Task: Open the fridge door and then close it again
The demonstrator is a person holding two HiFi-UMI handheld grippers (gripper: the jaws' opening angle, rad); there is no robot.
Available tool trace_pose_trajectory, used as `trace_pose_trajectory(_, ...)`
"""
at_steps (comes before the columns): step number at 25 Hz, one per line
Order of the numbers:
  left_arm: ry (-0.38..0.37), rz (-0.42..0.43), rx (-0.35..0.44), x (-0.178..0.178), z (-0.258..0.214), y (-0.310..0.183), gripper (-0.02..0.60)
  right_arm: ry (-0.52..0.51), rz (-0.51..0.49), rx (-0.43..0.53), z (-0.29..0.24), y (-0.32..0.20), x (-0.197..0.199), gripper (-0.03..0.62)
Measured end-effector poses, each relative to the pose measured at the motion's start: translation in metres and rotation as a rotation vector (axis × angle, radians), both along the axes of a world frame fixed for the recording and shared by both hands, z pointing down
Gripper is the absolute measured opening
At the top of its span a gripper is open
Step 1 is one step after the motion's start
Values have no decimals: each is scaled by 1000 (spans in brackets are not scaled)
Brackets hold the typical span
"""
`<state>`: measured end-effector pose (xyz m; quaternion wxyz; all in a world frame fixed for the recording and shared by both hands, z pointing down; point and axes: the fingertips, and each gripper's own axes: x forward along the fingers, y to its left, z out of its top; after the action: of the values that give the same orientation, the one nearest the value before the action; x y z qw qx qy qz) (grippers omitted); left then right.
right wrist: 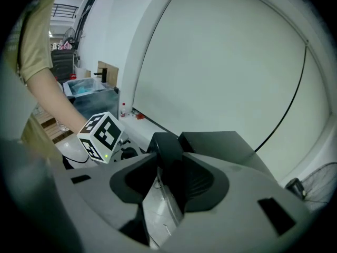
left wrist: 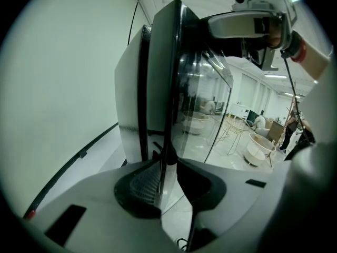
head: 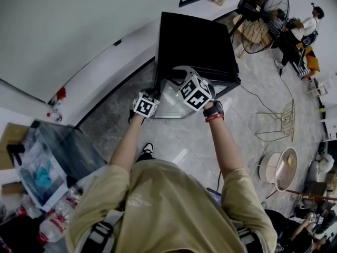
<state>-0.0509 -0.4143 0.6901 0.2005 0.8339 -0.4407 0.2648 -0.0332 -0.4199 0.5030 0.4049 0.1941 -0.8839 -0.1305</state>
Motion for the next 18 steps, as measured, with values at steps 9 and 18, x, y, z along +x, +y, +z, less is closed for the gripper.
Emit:
trace_pose_trajectory(9,20,-11,11,12,-1,38,103,-59,-38,-7,-2,35,9,172)
trace_pose_trajectory(18,11,10,0,27,-3,83,87,-81,-59,-10,-4,76,20,184)
